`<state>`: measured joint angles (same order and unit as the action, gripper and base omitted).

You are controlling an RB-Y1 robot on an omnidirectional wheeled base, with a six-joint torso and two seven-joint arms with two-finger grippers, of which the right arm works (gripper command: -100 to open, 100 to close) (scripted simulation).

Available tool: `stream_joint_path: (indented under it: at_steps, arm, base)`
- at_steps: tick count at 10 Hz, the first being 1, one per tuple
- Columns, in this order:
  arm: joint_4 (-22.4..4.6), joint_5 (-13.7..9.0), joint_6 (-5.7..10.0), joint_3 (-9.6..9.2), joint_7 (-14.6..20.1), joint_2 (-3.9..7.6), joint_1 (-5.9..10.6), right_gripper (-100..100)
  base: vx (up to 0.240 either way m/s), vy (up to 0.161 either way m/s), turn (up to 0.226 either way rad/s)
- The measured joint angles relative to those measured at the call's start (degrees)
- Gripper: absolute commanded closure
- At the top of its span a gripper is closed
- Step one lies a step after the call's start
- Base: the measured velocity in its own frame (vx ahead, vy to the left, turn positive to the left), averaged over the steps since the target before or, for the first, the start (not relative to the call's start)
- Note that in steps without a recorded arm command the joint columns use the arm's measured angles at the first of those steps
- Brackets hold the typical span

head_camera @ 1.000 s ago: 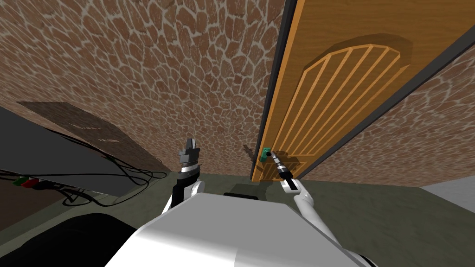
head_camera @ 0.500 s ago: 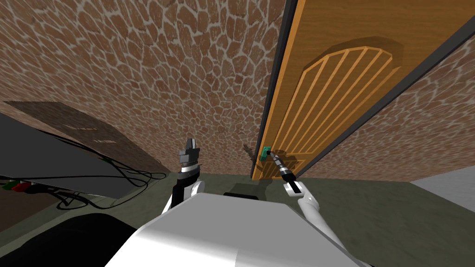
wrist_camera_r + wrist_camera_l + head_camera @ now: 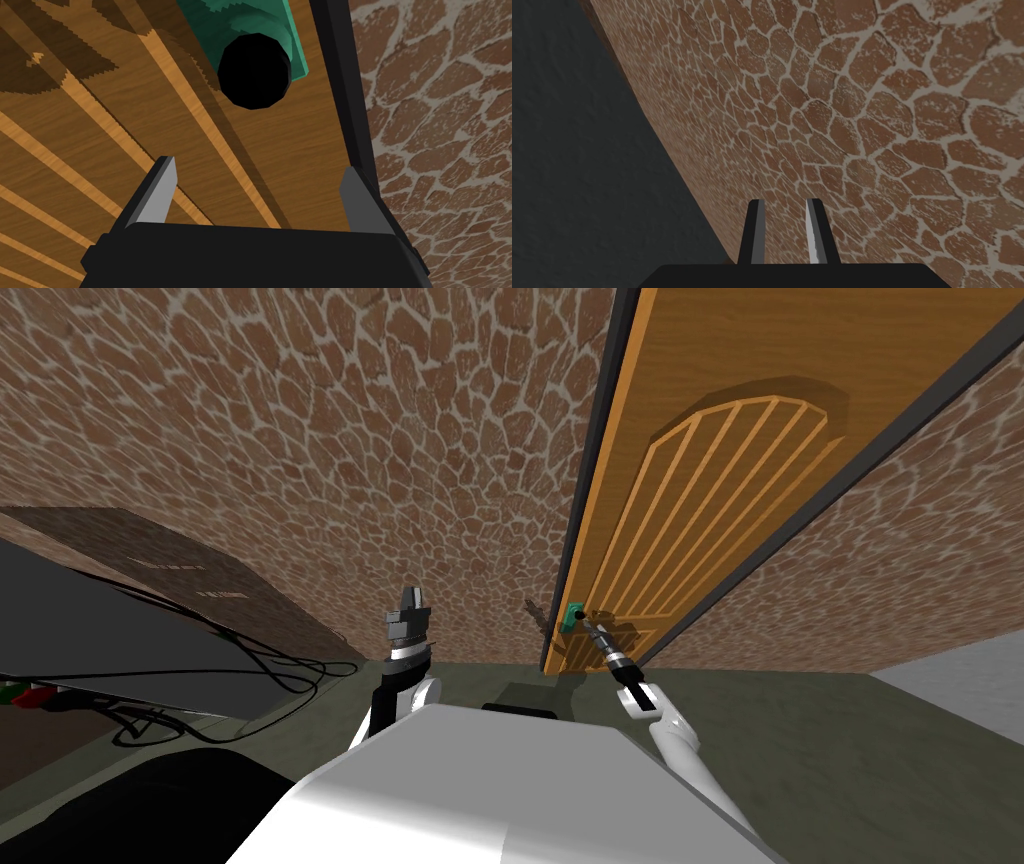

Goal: Pull the door open

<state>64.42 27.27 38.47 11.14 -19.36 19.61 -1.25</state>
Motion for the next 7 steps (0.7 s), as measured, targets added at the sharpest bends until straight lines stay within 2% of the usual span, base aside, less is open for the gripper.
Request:
stream_joint_path:
  at_steps: [7]
  arm:
    - [1.1,4.9,0.58,1.33,-9.5,1.3,-2.35,-100]
  base:
    - [-0.027,0.03,-0.029]
